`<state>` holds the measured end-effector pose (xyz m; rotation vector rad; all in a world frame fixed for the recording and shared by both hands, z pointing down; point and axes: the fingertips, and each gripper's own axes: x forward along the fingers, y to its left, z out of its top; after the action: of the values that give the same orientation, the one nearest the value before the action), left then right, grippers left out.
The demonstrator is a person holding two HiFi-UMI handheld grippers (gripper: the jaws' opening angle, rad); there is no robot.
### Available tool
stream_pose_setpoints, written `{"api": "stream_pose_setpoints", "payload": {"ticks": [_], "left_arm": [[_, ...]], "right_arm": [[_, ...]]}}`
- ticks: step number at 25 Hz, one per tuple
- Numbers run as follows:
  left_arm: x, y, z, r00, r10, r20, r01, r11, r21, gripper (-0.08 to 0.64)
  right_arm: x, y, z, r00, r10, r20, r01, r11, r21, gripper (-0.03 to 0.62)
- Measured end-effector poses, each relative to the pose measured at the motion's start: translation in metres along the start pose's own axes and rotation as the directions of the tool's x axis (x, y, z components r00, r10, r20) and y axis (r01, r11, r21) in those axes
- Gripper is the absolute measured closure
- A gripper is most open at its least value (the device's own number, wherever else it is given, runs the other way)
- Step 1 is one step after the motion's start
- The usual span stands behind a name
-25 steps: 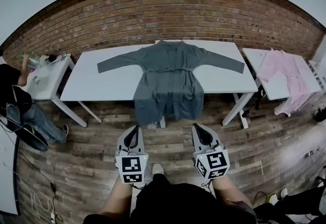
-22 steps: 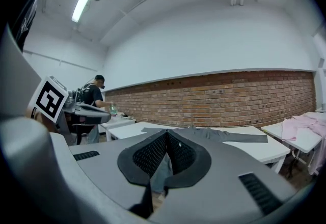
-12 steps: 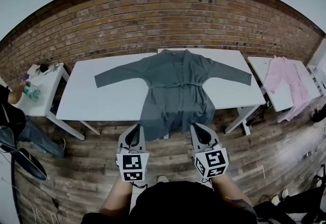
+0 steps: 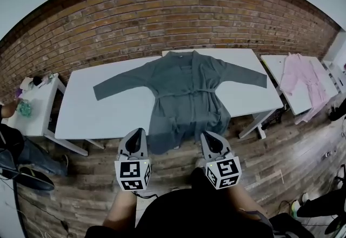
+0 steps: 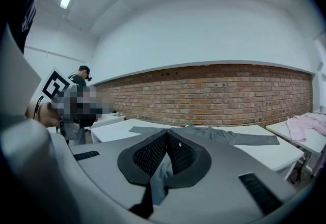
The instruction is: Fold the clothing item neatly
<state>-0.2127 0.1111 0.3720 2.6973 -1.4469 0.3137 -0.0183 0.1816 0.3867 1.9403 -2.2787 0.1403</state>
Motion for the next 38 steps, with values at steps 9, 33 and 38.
{"api": "stream_pose_setpoints", "payload": {"ticks": [9, 33, 38], "left_arm": [[0.058, -0.009, 0.002, 1.000, -0.001, -0.021, 0.004, 0.992, 0.126, 0.565], [0.297, -0.050, 0.056, 0.998, 0.014, -0.064, -0.008, 0.996, 0.093, 0.565], [0.320, -0.051, 0.050, 0.995, 0.002, -0.105, 0.006, 0.997, 0.073, 0.565]], "right_arm": [[0.053, -0.035, 0.009, 1.000, 0.012, 0.018, -0.012, 1.000, -0.016, 0.591], [0.221, -0.228, 0.042, 0.990, 0.138, 0.029, -0.139, 0.990, 0.031, 0.591], [0.233, -0.252, 0.032, 0.993, 0.116, -0.004, -0.116, 0.992, 0.057, 0.591]]}}
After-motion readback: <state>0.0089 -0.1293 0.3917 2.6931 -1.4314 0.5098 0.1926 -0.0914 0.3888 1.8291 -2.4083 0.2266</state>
